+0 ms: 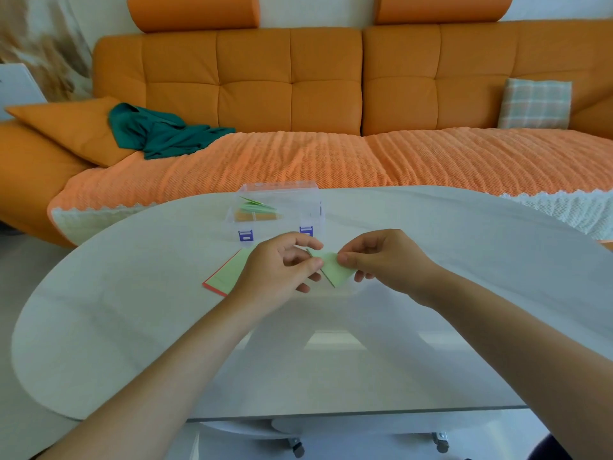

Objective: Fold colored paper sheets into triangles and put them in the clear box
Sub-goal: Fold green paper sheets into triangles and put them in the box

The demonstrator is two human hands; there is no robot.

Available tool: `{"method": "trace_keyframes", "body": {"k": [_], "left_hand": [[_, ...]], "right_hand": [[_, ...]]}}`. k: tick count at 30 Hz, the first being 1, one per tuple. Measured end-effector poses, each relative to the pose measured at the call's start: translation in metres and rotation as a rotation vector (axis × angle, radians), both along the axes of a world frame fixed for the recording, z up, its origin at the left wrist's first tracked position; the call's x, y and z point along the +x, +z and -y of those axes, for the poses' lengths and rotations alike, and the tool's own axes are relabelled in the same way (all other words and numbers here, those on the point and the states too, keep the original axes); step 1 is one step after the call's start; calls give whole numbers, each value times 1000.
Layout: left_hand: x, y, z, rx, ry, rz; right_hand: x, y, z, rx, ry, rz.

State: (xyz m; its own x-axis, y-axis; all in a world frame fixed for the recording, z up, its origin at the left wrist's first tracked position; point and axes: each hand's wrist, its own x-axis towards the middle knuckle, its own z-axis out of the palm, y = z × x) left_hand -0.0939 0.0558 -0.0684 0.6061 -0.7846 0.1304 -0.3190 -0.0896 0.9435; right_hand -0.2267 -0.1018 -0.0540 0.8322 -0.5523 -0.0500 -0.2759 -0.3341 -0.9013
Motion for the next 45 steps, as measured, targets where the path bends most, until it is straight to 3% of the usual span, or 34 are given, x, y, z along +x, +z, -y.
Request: {"method": "trace_keyframes", "body": {"k": [15,20,29,34,40,45], "left_hand": [[10,-2,-4,137,-16,42],[8,-10,0,277,11,235],[11,-15,3,459,-67,636],[13,-22,6,413,-97,720],[1,-38,4,178,-160,704],[-1,-44,-7,183,-244,833]], "right_hand": [[0,-4,7,-38,54,-159],[6,-13,5,-140,70,-251],[21,-16,-7,-501,123,-486],[24,-18,-10,-661,125,-525],[23,-20,-12,-622,103,-494],[21,-21,-14,-613,101,-459]]}}
